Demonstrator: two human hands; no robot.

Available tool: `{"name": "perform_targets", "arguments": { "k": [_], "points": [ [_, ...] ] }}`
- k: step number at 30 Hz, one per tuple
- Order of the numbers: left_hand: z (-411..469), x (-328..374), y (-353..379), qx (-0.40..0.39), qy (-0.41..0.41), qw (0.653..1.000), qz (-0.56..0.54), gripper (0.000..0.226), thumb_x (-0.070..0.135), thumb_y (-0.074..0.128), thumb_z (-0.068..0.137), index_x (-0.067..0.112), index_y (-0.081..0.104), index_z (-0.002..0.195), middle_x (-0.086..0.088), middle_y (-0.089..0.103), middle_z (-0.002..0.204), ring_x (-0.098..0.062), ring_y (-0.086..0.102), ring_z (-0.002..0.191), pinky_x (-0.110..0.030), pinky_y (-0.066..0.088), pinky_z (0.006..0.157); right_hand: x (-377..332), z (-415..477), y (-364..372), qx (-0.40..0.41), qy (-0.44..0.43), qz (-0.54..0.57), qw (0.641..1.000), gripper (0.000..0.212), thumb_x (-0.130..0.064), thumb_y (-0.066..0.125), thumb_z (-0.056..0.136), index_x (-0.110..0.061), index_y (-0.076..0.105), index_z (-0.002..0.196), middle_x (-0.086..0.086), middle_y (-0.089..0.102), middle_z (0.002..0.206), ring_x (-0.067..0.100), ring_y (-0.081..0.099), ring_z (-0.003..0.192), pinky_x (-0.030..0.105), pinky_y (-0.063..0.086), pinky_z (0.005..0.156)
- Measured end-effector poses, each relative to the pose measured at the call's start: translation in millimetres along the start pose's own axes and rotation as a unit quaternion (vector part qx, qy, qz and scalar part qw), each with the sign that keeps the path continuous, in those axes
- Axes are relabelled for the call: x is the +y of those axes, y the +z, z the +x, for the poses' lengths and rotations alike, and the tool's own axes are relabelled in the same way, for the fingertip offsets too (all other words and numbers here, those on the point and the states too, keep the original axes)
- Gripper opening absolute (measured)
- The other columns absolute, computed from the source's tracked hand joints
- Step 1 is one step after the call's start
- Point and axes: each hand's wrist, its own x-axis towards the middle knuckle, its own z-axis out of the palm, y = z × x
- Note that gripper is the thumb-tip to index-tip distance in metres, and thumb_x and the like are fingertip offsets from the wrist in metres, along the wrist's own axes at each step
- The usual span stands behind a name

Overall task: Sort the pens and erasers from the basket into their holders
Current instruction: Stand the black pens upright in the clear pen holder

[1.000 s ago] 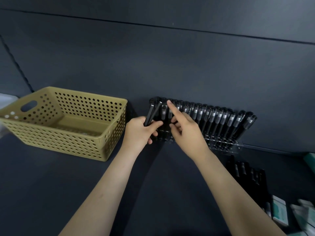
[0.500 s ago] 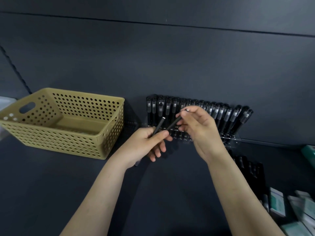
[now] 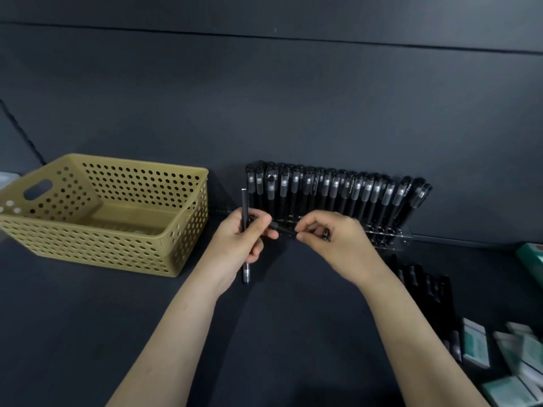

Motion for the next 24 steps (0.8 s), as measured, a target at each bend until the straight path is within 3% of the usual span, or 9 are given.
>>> {"name": "perform_targets", "arguments": {
  "k": [3, 6, 8, 10, 13, 17, 19, 21, 24],
  "points": [
    [4.1, 5.5, -1.3, 0.037, -0.010, 0.998, -0.041, 0.025, 0.032, 0.043, 0.101, 0.009, 0.052, 0.106, -0.007, 0.072, 0.076, -0.010, 0.042, 0.045, -0.019, 0.029, 0.039, 1.5, 2.7, -3.5, 0.008, -0.015, 0.065, 0.998, 0.032, -0.008, 0.065, 0.090, -0.033, 0.062, 0.109, -0.014, 0.061, 0.089, 0.003, 0.055, 0.076, 0.022, 0.050, 0.076],
    [12.4, 7.8, -4.2, 0.064, -0.059, 0.992, -0.096, 0.020, 0.021, 0.027, 0.105, 0.009, 0.042, 0.099, -0.015, 0.069, 0.071, -0.013, 0.039, 0.038, -0.019, 0.024, 0.034, 0.3, 9.2, -7.5, 0.037, -0.062, 0.114, 0.991, 0.064, -0.003, 0.059, 0.093, -0.045, 0.037, 0.136, -0.001, 0.054, 0.091, 0.017, 0.055, 0.077, 0.026, 0.051, 0.076],
    [12.7, 8.6, -3.9, 0.059, -0.063, 0.991, -0.103, 0.015, 0.012, 0.027, 0.102, 0.011, 0.039, 0.094, -0.015, 0.066, 0.072, -0.014, 0.040, 0.037, -0.019, 0.025, 0.034, -3.1, 16.7, -8.5, 0.070, -0.088, 0.129, 0.985, 0.082, -0.002, 0.058, 0.093, -0.053, 0.019, 0.144, 0.005, 0.052, 0.091, 0.025, 0.056, 0.078, 0.029, 0.052, 0.077],
    [8.7, 9.6, -3.2, 0.047, -0.043, 0.994, -0.089, 0.013, 0.008, 0.036, 0.101, 0.010, 0.046, 0.092, -0.012, 0.064, 0.078, -0.014, 0.048, 0.045, -0.023, 0.036, 0.036, -6.8, 24.9, -6.8, 0.104, -0.108, 0.114, 0.982, 0.090, -0.002, 0.059, 0.092, -0.056, 0.009, 0.144, 0.005, 0.051, 0.092, 0.027, 0.058, 0.081, 0.032, 0.054, 0.081],
    [5.4, 9.4, -3.0, 0.046, -0.023, 0.991, -0.121, 0.019, 0.002, 0.050, 0.095, 0.009, 0.059, 0.080, -0.008, 0.065, 0.083, -0.017, 0.061, 0.067, -0.035, 0.059, 0.065, -7.7, 35.6, 1.1, 0.155, -0.126, 0.079, 0.977, 0.090, -0.004, 0.060, 0.092, -0.063, 0.011, 0.138, 0.003, 0.054, 0.094, 0.021, 0.060, 0.081, 0.030, 0.055, 0.081],
    [6.6, 5.9, -8.9, 0.085, 0.009, 0.988, -0.130, 0.040, 0.002, 0.056, 0.091, 0.023, 0.072, 0.061, -0.001, 0.072, 0.087, -0.018, 0.063, 0.090, -0.038, 0.052, 0.090, -2.0, 43.2, 15.8, 0.194, -0.136, 0.024, 0.971, 0.082, -0.003, 0.063, 0.089, -0.049, 0.017, 0.139, 0.001, 0.056, 0.093, 0.013, 0.060, 0.079, 0.019, 0.051, 0.075],
    [6.7, 4.5, -10.3, 0.100, 0.036, 0.990, -0.093, 0.029, 0.009, 0.059, 0.090, 0.025, 0.076, 0.073, 0.001, 0.070, 0.088, -0.017, 0.061, 0.090, -0.038, 0.047, 0.088, 0.1, 42.3, 20.1, 0.193, -0.136, 0.008, 0.972, 0.080, -0.003, 0.064, 0.088, -0.047, 0.020, 0.137, -0.001, 0.056, 0.091, 0.010, 0.059, 0.078, 0.011, 0.047, 0.073],
    [7.5, 5.1, -10.3, 0.114, 0.047, 0.986, -0.114, 0.016, 0.010, 0.060, 0.091, 0.019, 0.073, 0.089, 0.001, 0.066, 0.082, -0.013, 0.061, 0.076, -0.036, 0.050, 0.079, 0.3, 41.2, 20.7, 0.189, -0.136, 0.001, 0.972, 0.078, -0.004, 0.065, 0.088, -0.047, 0.021, 0.137, -0.004, 0.056, 0.090, 0.008, 0.058, 0.079, 0.009, 0.046, 0.074],
    [9.7, 5.6, -9.4, 0.149, 0.059, 0.978, -0.133, 0.030, 0.006, 0.054, 0.095, 0.027, 0.062, 0.115, 0.004, 0.062, 0.077, -0.006, 0.062, 0.070, -0.035, 0.055, 0.076, 0.1, 40.6, 16.9, 0.187, -0.129, -0.003, 0.974, 0.077, -0.005, 0.067, 0.088, -0.045, 0.022, 0.137, -0.004, 0.058, 0.089, 0.006, 0.059, 0.078, 0.008, 0.046, 0.074]
  ]
}}
